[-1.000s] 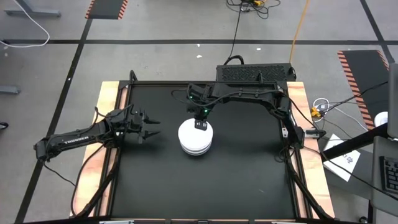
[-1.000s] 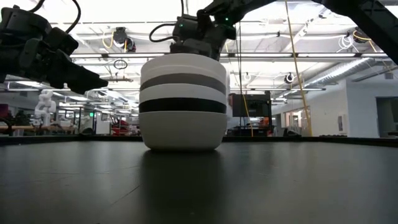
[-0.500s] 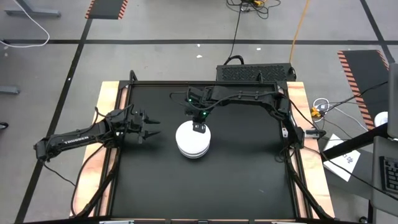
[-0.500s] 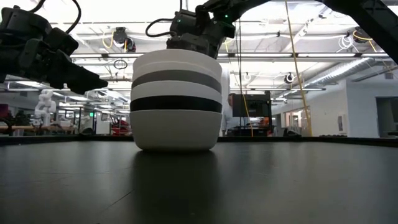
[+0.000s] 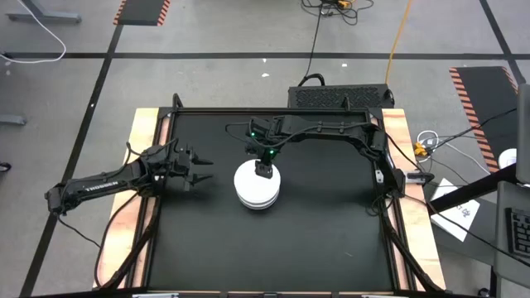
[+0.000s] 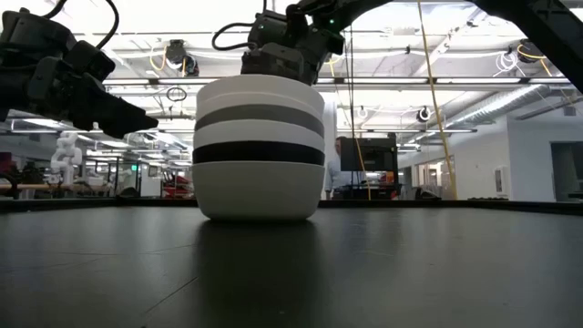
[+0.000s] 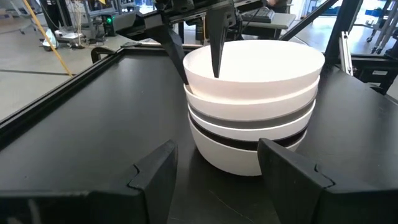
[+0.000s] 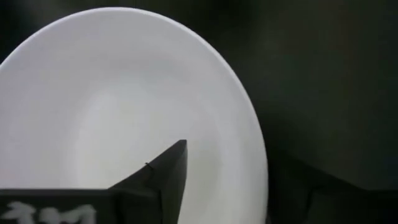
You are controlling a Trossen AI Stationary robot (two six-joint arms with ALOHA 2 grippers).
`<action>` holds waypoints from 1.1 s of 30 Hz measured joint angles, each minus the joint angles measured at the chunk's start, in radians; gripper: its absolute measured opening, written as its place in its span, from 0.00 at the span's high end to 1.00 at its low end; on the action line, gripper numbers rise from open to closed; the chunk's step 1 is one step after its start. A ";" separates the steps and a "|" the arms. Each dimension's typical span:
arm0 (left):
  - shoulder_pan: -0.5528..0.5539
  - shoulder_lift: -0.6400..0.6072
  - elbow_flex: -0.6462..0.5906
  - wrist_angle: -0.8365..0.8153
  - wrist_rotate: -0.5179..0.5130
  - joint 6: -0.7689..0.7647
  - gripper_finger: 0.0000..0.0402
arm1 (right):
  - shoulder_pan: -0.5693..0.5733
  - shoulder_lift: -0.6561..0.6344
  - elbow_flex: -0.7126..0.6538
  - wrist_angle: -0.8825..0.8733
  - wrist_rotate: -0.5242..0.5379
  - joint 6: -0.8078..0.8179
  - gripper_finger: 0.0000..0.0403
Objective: Nest bowls inside each other
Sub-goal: Stack the white bowl on top of the white bowl
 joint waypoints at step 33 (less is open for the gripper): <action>0.000 0.000 0.000 0.000 0.001 -0.014 0.44 | -0.001 -0.049 -0.001 -0.020 -0.006 0.019 0.51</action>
